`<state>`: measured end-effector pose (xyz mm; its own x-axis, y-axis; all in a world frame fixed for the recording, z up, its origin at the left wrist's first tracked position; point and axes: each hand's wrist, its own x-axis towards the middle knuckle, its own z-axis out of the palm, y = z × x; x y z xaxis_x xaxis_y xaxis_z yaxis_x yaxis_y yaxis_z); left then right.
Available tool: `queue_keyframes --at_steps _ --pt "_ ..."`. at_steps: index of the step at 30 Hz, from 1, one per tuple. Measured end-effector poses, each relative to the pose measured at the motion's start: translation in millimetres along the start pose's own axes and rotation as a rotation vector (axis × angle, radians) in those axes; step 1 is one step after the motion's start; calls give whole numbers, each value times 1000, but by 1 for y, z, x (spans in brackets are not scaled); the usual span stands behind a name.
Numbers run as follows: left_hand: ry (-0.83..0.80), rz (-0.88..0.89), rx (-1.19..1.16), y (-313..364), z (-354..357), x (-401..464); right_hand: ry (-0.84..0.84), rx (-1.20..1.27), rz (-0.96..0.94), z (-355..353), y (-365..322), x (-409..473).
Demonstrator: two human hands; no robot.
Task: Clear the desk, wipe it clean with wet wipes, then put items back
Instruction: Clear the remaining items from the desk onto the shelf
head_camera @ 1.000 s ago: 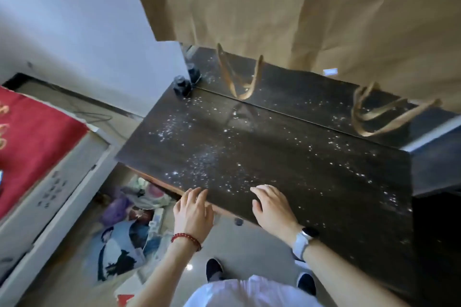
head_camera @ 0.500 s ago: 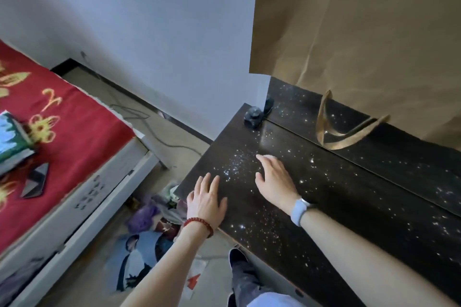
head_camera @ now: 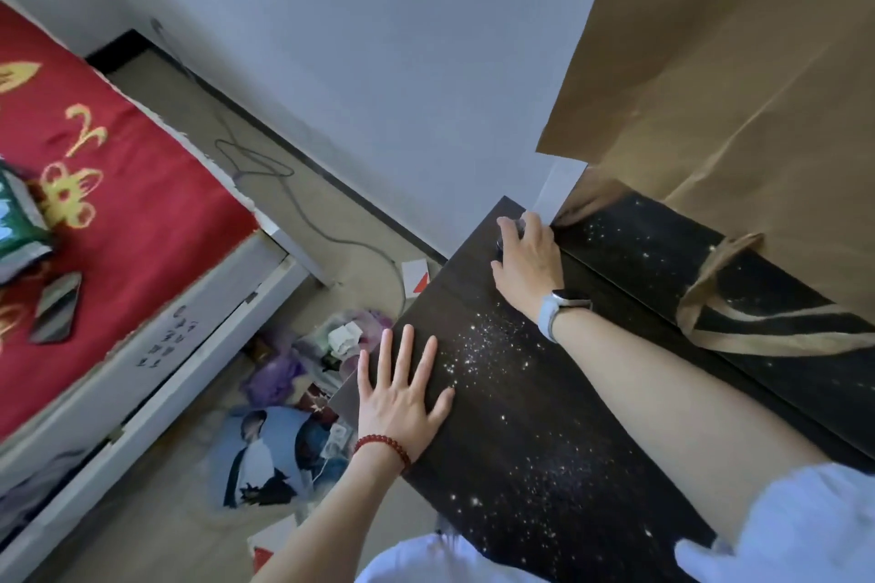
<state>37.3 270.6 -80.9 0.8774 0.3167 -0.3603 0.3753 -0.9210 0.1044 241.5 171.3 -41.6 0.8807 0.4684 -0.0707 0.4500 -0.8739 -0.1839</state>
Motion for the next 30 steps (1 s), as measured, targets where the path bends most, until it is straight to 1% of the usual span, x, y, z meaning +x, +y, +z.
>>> queue_keyframes --at_steps 3,6,9,13,15,17,20,22,24,27,30 --pt "-36 -4 -20 2 -1 0 -5 23 -90 5 0 -10" --pt "-1 35 -13 1 -1 1 -31 126 -127 4 0 -29" --pt "-51 41 -41 1 -4 1 -4 317 -66 -2 -2 -56" --pt "-123 13 -62 8 -19 -2 78 551 40 -19 -3 -114" --pt "-74 -18 -135 19 -30 -13 130 593 86 -26 1 -153" --pt "39 -17 -226 31 -35 -37 178 579 136 -28 7 -196" --pt "152 63 -418 51 -27 -91 232 570 222 -27 20 -265" --pt "150 106 -520 64 -15 -127 251 580 302 -24 27 -312" --pt "126 160 -573 77 0 -164 289 592 394 -23 34 -363" --pt "63 283 -537 105 15 -200 339 619 537 -26 46 -431" --pt "37 447 -465 152 18 -223 393 612 671 -37 67 -491"
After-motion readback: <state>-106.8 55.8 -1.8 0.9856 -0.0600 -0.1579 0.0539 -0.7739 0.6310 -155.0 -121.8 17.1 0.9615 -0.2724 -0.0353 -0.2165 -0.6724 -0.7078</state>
